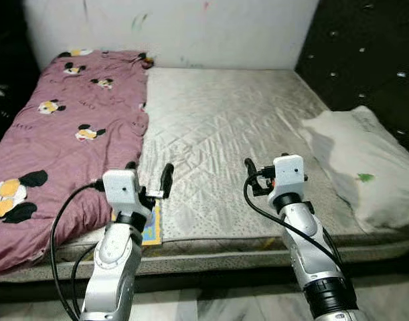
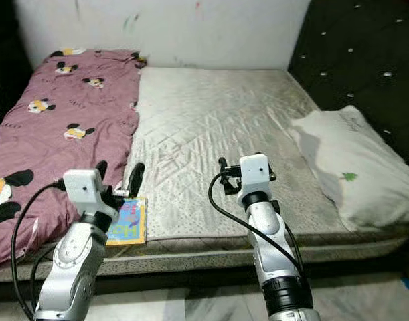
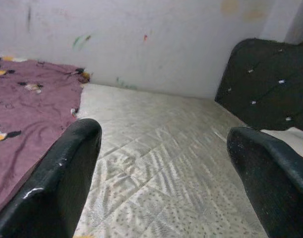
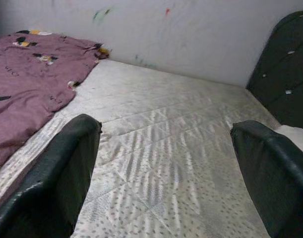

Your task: Clean up the room

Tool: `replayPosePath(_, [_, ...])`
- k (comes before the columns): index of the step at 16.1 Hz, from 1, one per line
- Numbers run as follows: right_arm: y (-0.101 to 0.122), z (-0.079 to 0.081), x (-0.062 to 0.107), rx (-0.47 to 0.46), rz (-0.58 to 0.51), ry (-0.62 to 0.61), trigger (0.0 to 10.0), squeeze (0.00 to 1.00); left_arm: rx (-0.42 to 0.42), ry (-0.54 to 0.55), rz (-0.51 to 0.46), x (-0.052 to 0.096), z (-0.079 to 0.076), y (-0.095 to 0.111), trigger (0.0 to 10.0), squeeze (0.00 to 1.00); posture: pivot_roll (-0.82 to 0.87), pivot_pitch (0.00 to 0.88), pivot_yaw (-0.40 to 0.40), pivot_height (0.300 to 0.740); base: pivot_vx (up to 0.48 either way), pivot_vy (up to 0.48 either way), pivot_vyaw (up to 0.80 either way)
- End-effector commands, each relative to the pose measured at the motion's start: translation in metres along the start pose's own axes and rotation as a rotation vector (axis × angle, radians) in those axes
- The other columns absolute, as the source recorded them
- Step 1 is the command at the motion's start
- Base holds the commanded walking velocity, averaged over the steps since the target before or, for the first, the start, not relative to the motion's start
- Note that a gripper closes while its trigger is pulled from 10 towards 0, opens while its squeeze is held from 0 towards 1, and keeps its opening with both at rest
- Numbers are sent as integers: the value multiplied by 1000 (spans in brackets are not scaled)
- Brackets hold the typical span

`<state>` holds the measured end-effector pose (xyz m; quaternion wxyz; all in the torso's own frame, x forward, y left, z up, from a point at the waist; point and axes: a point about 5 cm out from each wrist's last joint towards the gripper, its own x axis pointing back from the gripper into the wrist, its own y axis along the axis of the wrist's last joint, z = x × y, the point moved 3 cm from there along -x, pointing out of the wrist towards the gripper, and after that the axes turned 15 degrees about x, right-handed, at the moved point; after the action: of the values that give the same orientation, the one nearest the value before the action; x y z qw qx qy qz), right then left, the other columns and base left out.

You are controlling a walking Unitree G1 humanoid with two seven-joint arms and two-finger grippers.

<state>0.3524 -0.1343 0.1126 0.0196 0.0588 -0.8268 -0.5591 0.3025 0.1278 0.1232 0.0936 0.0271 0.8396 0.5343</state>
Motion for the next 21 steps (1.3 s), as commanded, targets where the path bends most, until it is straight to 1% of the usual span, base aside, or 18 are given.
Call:
replayPosePath(1, [0, 0, 0, -5, 2, -7, 10000, 0, -6, -7, -1, -2, -1, 3, 10000, 0, -31, 0, -39, 740, 337, 0, 0])
replayPosePath(4, [0, -3, 1, -9, 4, -32, 10000, 0, 3, -23, -1, -8, -5, 5, 10000, 0, -36, 0, -33, 740, 187, 0, 0])
replayPosePath(5, [0, -4, 1, -10, 2, -36, 10000, 0, -21, 22, -3, -9, -2, 4, 10000, 0, -37, 0, -32, 740, 0, 0, 0])
replayPosePath(6, [0, -4, 1, -8, 3, -38, 10000, 0, -29, 53, 8, -10, 1, 2, 10000, 0, -35, 0, -30, 740, 0, 0, 0])
replayPosePath(8, [-3, -7, 1, -1, 10, -46, 10000, 0, 3, 34, 12, -8, 0, 1, 10000, 0, -33, 0, -29, 740, 0, 0, 0])
replayPosePath(9, [-5, -7, 2, 1, 14, -48, 10000, 0, 2, 33, 12, -7, 0, 2, 10000, 0, -32, 0, -28, 740, 0, 0, 0])
replayPosePath(18, [-8, -6, 4, -8, 28, -53, 10000, 0, 11, 13, 22, -9, -4, 1, 10000, 0, -39, 7, -22, 740, 0, 467, 0])
replayPosePath(19, [-8, -6, 4, -7, 30, -51, 10000, 0, -11, 12, 6, -9, -5, 3, 10000, 0, -39, 7, -22, 740, 0, 0, 0])
replayPosePath(20, [-8, -5, 4, -7, 30, -50, 10000, 0, -13, 0, 2, -9, -6, 4, 10000, 0, -40, 8, -23, 740, 0, 0, 0])
replayPosePath(21, [-8, -5, 4, -7, 30, -48, 10000, 0, 3, -25, 7, -8, -9, 3, 10000, 0, -39, 9, -23, 740, 0, 0, 0])
